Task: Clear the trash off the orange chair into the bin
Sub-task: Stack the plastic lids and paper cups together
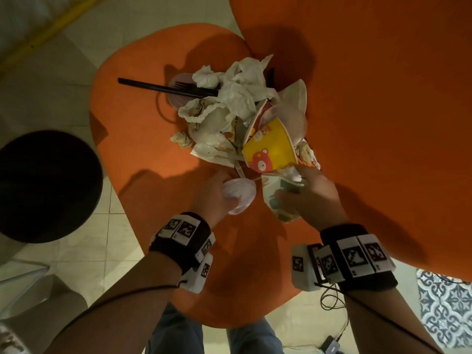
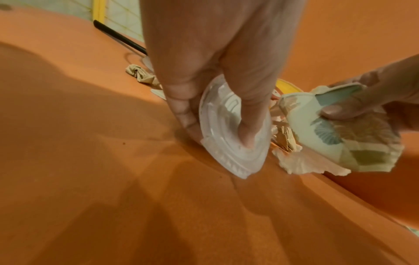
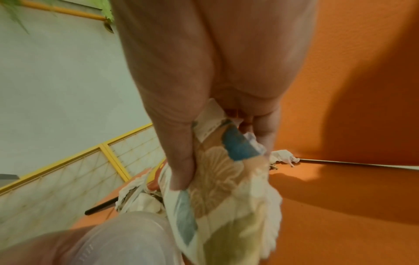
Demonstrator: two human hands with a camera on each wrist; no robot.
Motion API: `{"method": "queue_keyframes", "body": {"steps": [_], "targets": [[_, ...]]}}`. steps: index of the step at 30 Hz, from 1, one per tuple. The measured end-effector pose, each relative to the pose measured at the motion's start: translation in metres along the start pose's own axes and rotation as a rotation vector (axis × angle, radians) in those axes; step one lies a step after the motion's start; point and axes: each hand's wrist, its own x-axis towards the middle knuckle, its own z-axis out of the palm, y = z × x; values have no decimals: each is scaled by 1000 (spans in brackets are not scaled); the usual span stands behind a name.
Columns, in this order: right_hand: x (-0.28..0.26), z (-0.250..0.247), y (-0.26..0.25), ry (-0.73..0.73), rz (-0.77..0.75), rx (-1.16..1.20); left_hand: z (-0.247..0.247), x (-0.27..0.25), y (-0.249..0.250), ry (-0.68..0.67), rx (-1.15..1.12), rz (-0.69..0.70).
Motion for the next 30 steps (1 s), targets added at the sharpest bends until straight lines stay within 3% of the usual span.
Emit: {"method": "queue_keyframes", "body": {"steps": [5,8,12,17,21,24,30], "targets": [[-3,-1,1,188,-78,2,1,-4,-1,-103,-85,11],[-9,-1,5,207,-138,4,6,2,9,-121,79,-23],[-17,-5,10,258,-158,-74,8,13,28,-141,342,41],[-28,-8,13,329,-267,-45,3,21,40,-194,396,29],[-36,-8,9,383,-393,118,0,14,35,-138,309,-17],[-36,-6,7,418,-466,84,3,7,23,-84,141,-31],[-40,-7,-2,459,-500,161,3,-12,4,6,-6,48]]}}
